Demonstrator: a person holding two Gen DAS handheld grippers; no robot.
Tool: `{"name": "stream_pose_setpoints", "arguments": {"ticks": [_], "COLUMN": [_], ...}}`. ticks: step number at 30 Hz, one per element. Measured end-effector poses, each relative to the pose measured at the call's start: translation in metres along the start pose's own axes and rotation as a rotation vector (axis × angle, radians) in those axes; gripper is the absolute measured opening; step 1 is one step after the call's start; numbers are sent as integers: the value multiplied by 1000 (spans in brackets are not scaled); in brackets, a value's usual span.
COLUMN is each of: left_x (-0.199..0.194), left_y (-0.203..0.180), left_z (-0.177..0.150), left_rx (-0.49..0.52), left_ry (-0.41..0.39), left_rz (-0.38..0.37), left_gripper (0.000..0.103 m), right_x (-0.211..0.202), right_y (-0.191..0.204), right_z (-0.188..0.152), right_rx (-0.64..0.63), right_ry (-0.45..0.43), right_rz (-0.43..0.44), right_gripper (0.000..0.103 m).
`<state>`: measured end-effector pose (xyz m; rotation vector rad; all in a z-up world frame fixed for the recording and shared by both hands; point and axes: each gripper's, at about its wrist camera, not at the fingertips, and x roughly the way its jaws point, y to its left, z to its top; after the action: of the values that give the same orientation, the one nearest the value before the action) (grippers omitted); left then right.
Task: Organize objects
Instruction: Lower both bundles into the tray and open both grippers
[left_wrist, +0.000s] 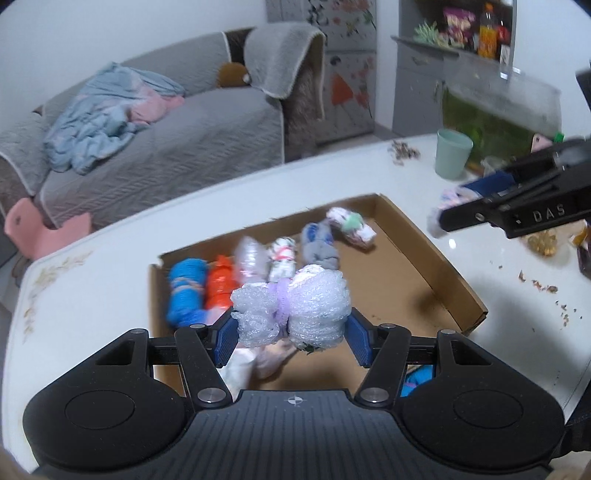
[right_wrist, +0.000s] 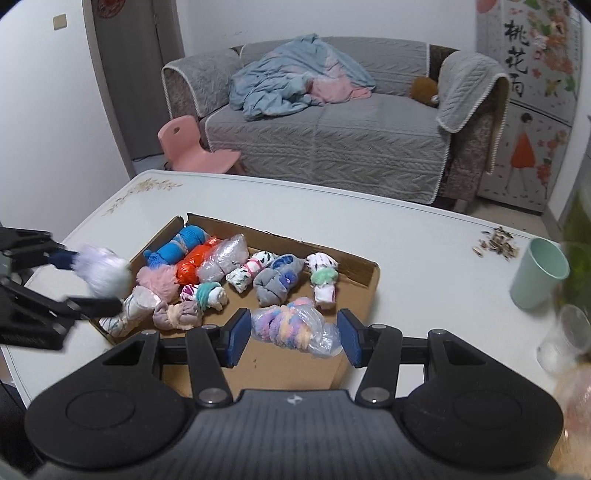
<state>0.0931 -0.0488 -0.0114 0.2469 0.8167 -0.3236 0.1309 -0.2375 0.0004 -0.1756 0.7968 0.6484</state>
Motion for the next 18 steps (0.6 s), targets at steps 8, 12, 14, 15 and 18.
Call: {"name": "stream_pose_setpoints", "arguments": {"ticks": [8,12,14,15,18], "left_x": [44,61,68,71,79], "left_y": [-17,-19,-20,-21,-23], "left_z": [6,4,2,1,-1], "left_rx": [28,33,33,34,45], "left_ry": [62,84,93,97,106], "left_rz": [-27,-35,-40,-41,-38], "left_gripper": [66,66,66,66,66], "right_x": [30,38,42,43,48], "right_y": [-7,-9,-11,-11,-11], "right_z": [6,7,8,8,7], "right_rx": [-19,-35,-41,-48,-72], "right_ry": [66,88,95,97,108], "right_rz": [21,31,39,45,65], "right_gripper": [48,48,48,48,47]}}
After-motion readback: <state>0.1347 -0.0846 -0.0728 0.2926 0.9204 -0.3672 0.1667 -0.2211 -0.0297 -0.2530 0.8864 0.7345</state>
